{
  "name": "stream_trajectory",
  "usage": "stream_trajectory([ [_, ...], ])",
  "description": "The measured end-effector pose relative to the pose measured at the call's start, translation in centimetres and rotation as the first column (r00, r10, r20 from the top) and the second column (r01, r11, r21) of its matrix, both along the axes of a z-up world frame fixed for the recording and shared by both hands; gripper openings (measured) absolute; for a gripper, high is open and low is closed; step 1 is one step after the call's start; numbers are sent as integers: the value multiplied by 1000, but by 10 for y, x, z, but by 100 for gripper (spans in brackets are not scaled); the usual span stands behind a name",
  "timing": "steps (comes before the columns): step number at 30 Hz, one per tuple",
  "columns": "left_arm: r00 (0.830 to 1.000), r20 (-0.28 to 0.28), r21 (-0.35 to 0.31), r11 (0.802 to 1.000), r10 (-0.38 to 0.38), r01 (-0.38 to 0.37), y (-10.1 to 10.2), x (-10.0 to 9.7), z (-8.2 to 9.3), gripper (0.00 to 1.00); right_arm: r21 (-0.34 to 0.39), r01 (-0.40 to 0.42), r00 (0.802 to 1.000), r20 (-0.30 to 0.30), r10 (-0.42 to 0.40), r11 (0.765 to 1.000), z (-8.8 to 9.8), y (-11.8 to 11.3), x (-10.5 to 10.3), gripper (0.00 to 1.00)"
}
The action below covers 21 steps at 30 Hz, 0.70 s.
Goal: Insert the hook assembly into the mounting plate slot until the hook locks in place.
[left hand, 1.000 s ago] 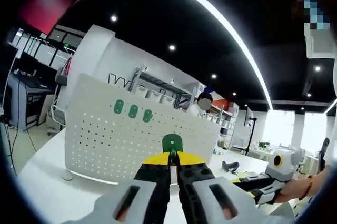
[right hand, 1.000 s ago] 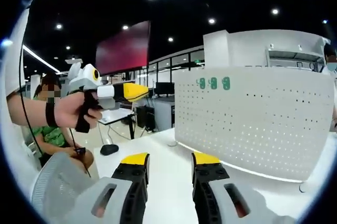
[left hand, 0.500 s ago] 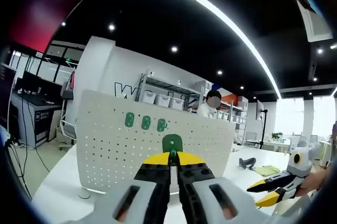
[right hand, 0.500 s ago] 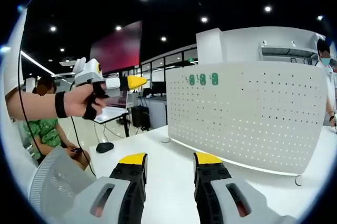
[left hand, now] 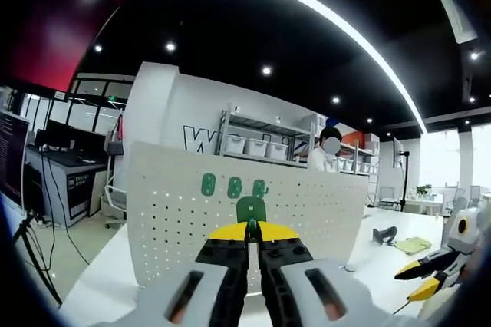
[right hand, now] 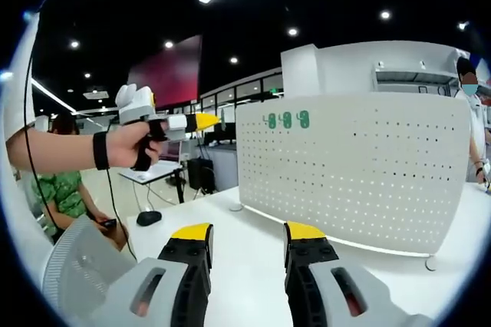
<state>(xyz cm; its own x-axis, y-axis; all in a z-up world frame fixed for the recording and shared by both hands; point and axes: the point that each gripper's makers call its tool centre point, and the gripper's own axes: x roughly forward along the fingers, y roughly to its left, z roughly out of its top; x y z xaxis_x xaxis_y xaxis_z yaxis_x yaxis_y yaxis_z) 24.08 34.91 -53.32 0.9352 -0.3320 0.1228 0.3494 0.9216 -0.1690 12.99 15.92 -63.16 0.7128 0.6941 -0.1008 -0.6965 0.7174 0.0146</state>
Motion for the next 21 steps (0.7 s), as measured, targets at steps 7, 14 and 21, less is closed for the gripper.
stream_trajectory([
  [7,999,-2,15,999,37,-37,10,13,1,3,-1,1,1000,-6,-1,1000,-2,-2,-3,37],
  [14,997,16,75,994,80,-81,16,24,8,3,6,1,1000,-9,-1,1000,-1,-3,-3,37],
  [21,993,10,89,989,114,-115,23,33,8,3,-2,3,1000,-5,-3,1000,0,-3,-4,37],
])
